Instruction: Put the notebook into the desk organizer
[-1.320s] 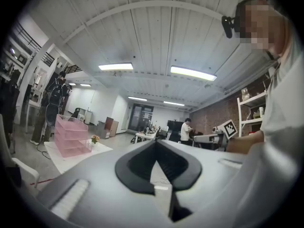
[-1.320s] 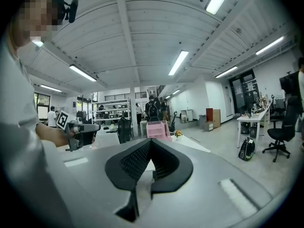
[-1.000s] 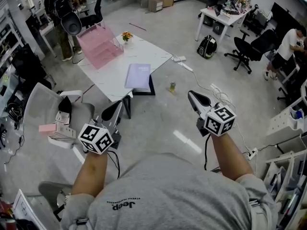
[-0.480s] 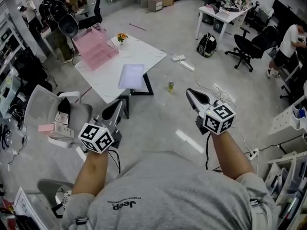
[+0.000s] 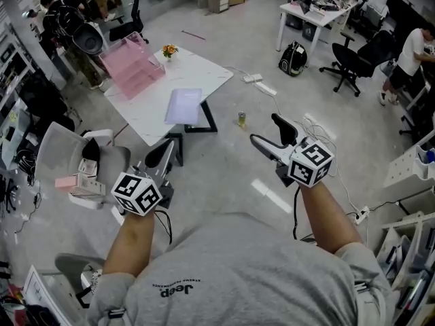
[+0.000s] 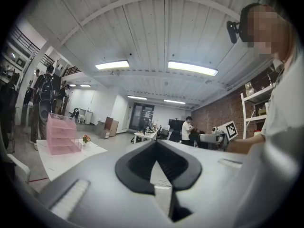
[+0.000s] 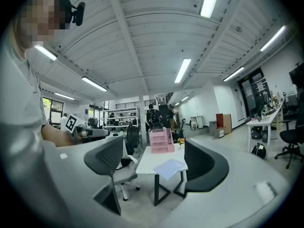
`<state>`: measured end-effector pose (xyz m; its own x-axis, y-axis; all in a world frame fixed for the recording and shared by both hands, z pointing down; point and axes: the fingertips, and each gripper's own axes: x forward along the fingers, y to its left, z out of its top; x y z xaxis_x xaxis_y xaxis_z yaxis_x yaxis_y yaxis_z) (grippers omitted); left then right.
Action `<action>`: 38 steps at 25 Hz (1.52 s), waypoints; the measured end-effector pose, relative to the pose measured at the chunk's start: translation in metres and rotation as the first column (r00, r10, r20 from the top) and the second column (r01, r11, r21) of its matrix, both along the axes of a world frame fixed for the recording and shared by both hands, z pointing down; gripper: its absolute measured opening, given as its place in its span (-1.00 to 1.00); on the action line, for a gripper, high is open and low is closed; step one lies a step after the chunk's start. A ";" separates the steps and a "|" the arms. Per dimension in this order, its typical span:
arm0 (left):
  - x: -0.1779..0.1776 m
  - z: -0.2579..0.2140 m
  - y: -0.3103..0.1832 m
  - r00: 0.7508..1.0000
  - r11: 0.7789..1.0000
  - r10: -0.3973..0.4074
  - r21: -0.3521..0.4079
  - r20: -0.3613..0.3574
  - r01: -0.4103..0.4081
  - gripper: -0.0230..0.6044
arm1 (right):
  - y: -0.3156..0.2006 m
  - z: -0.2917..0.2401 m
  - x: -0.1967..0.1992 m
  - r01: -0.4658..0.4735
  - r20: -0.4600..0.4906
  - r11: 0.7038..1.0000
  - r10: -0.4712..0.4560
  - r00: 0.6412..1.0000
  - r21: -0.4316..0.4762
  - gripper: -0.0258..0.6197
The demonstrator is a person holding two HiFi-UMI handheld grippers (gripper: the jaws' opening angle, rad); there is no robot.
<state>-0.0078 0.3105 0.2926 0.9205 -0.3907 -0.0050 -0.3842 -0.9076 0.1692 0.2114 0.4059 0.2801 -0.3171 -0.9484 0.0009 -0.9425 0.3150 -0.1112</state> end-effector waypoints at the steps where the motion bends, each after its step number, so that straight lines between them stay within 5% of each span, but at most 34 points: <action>1: 0.000 0.001 0.000 1.000 1.000 0.001 0.000 0.004 -0.001 -0.75 | -0.002 0.000 0.001 -0.001 -0.001 1.000 0.001 1.000 0.001 0.27; 15: -0.016 0.021 -0.082 1.000 0.999 0.011 -0.036 -0.018 -0.012 -0.75 | -0.081 0.025 -0.004 -0.042 -0.008 0.996 0.042 0.999 -0.082 0.36; 29: 0.030 0.037 -0.360 0.970 0.970 0.242 -0.028 0.013 -0.241 -0.75 | -0.332 0.041 0.010 -0.261 -0.013 0.955 0.262 0.965 -0.141 0.36; 38: 0.048 0.047 -0.474 0.955 0.954 0.295 -0.058 0.012 -0.294 -0.75 | -0.434 0.046 0.031 -0.327 -0.018 0.926 0.330 0.944 -0.190 0.36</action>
<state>0.0403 -0.1635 0.3395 0.9944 -0.1012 0.0292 -0.1051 -0.9706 0.2167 0.2424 -0.0286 0.3260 0.0110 -0.9823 0.1871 -0.9876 -0.0400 -0.1517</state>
